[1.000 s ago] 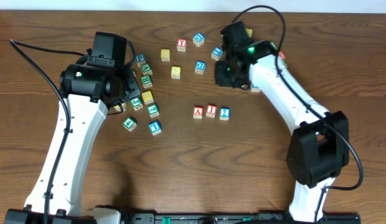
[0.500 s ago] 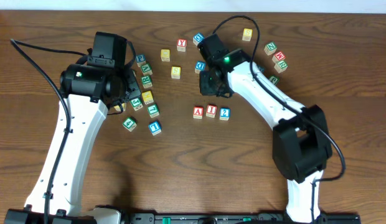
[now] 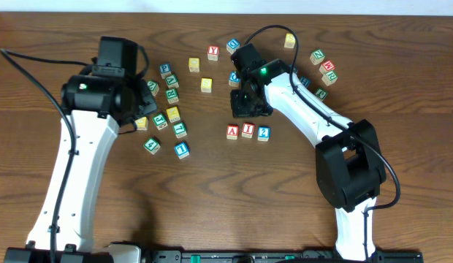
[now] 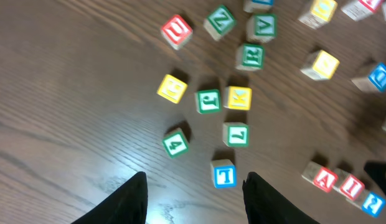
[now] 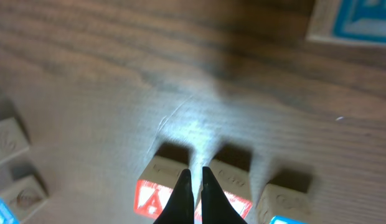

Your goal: Spell out AI2

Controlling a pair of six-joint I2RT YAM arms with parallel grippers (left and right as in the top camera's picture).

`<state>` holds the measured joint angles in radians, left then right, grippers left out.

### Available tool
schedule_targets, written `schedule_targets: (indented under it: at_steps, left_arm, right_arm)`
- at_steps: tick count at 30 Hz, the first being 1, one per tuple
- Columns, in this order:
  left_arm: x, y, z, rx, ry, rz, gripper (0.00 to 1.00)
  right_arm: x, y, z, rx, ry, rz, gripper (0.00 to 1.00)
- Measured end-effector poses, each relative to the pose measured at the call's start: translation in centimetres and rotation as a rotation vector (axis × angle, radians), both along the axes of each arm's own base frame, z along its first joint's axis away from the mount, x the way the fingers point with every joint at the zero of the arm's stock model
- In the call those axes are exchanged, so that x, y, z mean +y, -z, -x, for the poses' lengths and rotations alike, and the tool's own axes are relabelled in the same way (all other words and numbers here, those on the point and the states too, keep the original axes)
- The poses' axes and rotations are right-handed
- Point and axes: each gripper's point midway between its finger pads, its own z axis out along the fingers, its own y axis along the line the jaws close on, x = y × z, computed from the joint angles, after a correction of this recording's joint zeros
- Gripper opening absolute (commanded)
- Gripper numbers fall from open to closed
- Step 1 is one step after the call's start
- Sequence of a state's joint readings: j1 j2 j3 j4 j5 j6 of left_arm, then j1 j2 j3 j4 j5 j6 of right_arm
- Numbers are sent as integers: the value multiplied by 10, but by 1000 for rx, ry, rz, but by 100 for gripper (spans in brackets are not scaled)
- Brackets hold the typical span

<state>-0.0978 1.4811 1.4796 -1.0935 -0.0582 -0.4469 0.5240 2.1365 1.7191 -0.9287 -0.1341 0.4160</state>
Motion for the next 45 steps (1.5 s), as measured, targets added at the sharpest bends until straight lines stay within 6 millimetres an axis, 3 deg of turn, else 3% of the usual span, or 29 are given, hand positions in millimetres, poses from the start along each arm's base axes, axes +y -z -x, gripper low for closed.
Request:
schedule_targets:
  at_steps: [9, 15, 23, 30, 45]
  left_arm:
    - [35, 0, 0, 2, -87, -7, 49]
    - [46, 0, 1, 3, -112, -10, 49]
    - [46, 1, 4, 14, -113, -10, 49]
    - [46, 3, 8, 32, -112, -11, 49]
    - [45, 4, 11, 43, -112, -11, 49]
  right_arm:
    - [25, 2, 38, 74, -121, 1, 3]
    - [45, 3, 56, 74, -187, 11, 5]
    - [40, 16, 68, 99, -179, 53, 6]
    - [34, 31, 71, 103, -149, 75, 7]
    - [30, 31, 54, 25, -108, 110, 12]
